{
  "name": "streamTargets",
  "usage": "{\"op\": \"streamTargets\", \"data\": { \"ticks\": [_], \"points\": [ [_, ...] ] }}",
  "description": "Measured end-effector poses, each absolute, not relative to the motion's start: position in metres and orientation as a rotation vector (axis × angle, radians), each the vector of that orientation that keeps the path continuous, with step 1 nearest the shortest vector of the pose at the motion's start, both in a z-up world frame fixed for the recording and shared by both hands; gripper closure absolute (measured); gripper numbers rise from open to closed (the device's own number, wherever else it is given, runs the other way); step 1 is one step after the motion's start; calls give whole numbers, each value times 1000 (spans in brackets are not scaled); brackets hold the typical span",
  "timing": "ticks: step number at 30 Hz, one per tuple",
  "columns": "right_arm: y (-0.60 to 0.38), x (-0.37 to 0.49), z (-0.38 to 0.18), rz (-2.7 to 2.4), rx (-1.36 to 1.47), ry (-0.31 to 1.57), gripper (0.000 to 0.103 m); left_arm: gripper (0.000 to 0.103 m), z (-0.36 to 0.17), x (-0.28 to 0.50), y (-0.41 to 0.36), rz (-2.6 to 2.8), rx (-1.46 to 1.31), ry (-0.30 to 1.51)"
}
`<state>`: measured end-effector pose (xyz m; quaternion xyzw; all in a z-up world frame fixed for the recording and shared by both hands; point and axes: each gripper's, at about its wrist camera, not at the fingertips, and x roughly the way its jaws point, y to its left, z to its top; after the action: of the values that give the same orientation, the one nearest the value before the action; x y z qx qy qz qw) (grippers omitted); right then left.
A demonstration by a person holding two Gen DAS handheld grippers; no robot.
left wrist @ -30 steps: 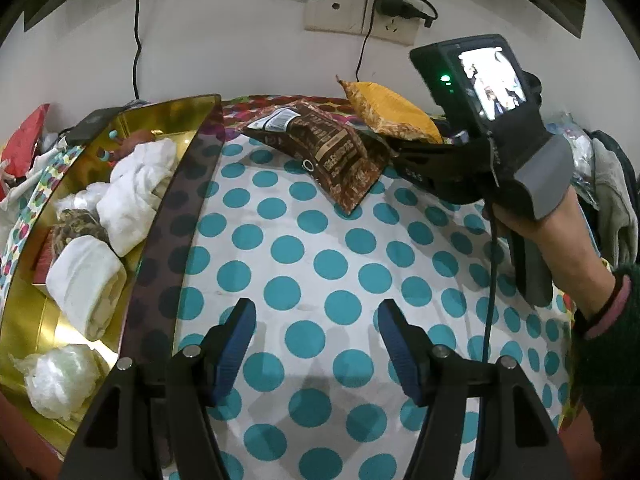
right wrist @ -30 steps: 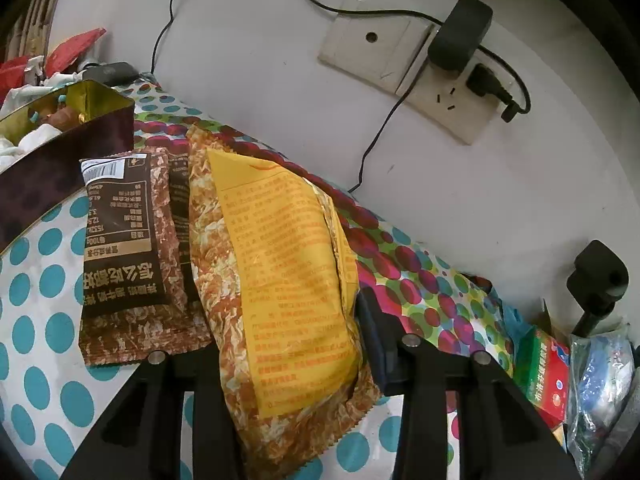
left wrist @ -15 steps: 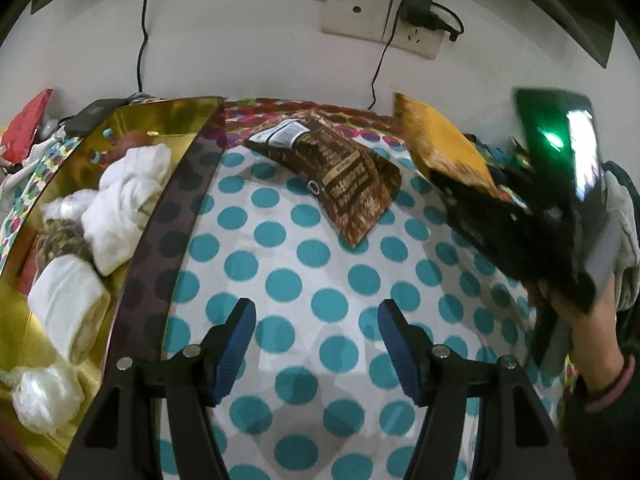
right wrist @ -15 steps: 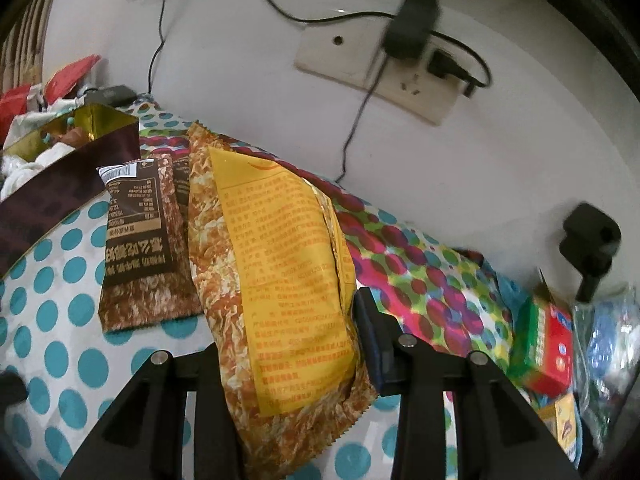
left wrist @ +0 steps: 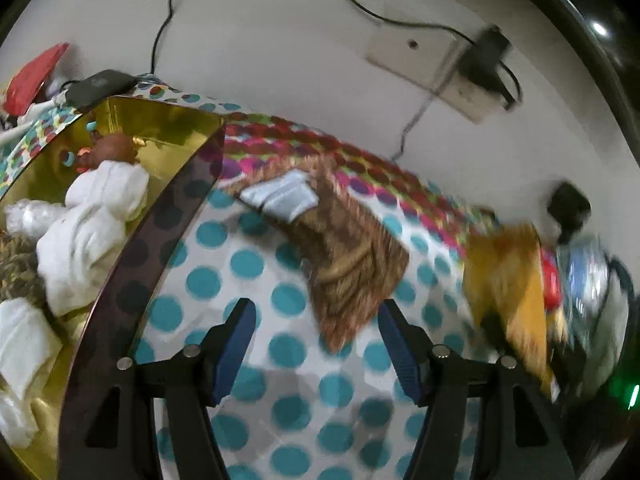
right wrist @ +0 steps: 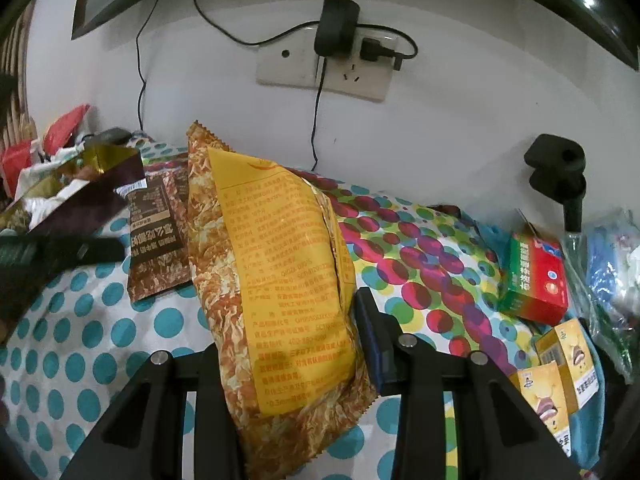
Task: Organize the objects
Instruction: 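Grasp the brown snack bag with the left gripper while the right gripper holds the yellow bag, then carry the brown snack bag into the gold tray and open the left gripper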
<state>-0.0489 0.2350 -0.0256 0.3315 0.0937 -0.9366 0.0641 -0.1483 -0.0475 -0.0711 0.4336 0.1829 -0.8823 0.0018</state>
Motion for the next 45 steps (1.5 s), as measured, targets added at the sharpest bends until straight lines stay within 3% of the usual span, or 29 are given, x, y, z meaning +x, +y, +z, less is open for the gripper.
{"op": "streamTargets", "data": {
  "ticks": [3, 7, 18, 25, 30, 35, 45],
  "points": [
    [225, -63, -35, -2818, 1007, 278, 68, 37, -65, -172, -35, -2777, 1370, 498],
    [208, -126, -59, -2810, 1015, 280, 68, 35, -66, -194, -32, -2733, 1420, 572],
    [174, -143, -70, -2788, 1016, 233, 67, 33, -80, -222, -35, -2584, 1391, 608],
    [172, -147, -71, -2778, 1014, 194, 66, 30, -97, -235, -42, -2549, 1359, 748],
    [164, -151, -74, -2764, 1023, 195, 66, 31, -99, -234, -41, -2602, 1294, 721],
    [168, -150, -73, -2755, 1017, 182, 66, 48, -96, -233, -36, -2671, 1267, 623],
    [169, -150, -73, -2753, 1019, 183, 66, 51, -92, -225, -30, -2743, 1224, 524]
  ]
}}
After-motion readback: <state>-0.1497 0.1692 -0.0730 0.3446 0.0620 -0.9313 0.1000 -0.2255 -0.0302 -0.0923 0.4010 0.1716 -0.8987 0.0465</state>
